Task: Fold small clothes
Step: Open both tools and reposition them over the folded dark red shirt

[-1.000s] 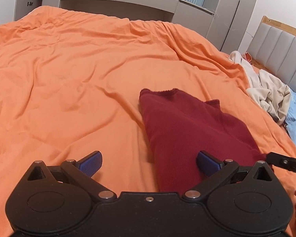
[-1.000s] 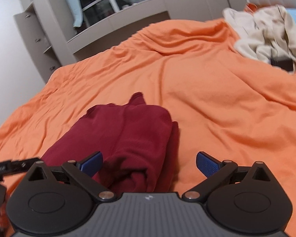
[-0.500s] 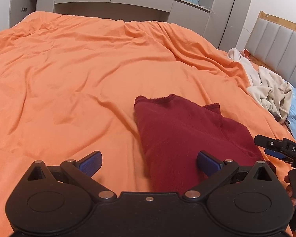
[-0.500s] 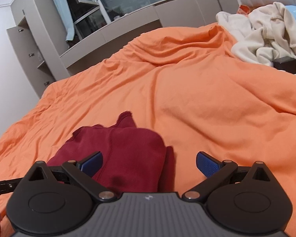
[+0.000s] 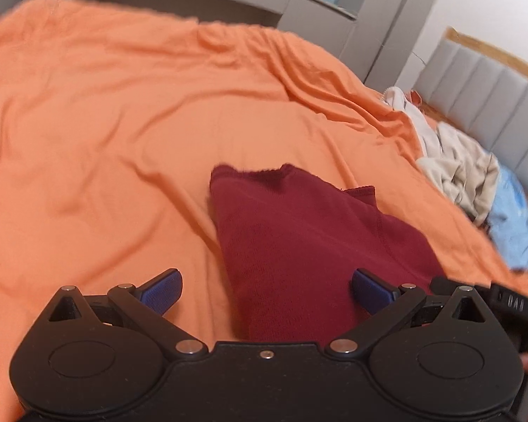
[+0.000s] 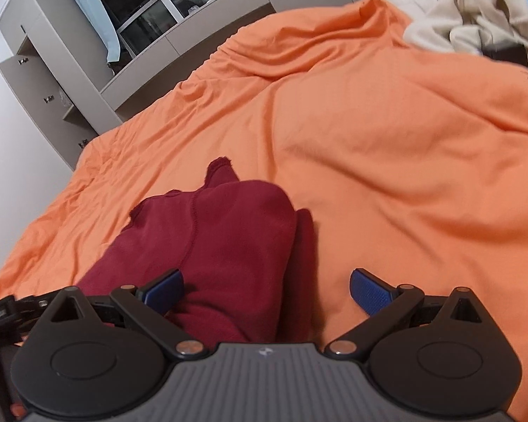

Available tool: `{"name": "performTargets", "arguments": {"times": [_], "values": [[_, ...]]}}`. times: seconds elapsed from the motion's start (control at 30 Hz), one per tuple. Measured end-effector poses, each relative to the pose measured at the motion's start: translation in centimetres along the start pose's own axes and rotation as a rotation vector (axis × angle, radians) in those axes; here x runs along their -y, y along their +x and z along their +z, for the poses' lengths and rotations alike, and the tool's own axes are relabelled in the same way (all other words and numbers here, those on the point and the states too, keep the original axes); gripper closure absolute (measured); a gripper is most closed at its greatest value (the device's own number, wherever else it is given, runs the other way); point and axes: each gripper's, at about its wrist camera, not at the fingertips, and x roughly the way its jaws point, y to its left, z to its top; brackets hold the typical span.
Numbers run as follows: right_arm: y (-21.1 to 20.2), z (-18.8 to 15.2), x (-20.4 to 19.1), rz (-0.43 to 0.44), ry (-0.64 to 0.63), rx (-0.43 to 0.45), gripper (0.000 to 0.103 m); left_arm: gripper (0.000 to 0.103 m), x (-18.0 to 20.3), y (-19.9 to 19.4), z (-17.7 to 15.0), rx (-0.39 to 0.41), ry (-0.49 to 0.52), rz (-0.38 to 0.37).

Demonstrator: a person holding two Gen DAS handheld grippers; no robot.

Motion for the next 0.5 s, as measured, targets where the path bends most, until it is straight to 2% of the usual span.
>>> {"name": "performTargets", "arguments": {"times": [0.1, 0.33, 0.5], "values": [[0.1, 0.0, 0.1, 0.042, 0.026, -0.021, 0.000, 0.001, -0.8, 1.0, -0.1, -0.035, -0.071, -0.029], [0.4, 0.0, 0.7, 0.059, 0.056, 0.000, 0.001, 0.000, -0.5, 1.4, 0.2, -0.051, -0.028, -0.013], [0.3, 0.0, 0.8, 0.058, 0.067, 0.009, 0.008, 0.001, -0.6, 0.5, 0.9, -0.041, -0.012, -0.032]]}}
